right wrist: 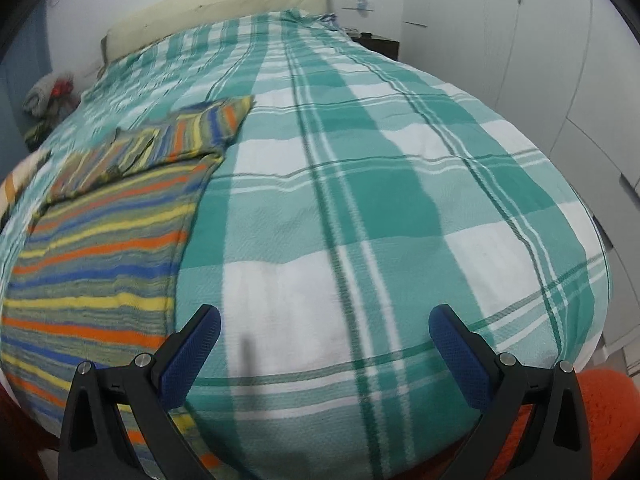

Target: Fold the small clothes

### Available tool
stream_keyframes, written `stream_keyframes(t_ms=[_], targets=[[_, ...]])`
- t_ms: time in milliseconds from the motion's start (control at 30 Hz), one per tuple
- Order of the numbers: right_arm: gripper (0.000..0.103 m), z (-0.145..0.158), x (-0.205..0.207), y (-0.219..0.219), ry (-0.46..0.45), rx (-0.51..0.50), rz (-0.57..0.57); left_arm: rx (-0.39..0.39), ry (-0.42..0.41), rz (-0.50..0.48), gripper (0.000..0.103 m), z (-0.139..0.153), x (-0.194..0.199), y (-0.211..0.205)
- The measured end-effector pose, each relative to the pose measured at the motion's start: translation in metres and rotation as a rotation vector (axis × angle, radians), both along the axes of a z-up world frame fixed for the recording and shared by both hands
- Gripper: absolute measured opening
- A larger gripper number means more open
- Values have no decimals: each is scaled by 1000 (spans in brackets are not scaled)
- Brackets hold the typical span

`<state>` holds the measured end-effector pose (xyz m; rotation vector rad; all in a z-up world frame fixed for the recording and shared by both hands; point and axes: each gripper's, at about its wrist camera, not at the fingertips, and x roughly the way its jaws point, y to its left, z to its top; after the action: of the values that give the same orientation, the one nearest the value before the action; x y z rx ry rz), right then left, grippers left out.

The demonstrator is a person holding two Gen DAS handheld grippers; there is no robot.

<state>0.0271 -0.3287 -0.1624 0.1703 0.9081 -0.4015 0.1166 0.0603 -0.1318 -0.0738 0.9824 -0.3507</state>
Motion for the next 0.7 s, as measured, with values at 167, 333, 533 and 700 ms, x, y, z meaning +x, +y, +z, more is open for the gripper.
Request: stream_keyframes(t_ms=[167,333,533,700], targets=[[103,-1,8,17,15,-56,7,42,-13,-61,102,-3,0,-8],[103,-10,17,33,52,-60,34,47,7,-65,102,-8,2,-4],[103,-18,18,57,74,-117,127,55,48,-31,102,-22,8,2],[102,3,18,53,32,-123,220,-25,105,16,102,-29,3,17]])
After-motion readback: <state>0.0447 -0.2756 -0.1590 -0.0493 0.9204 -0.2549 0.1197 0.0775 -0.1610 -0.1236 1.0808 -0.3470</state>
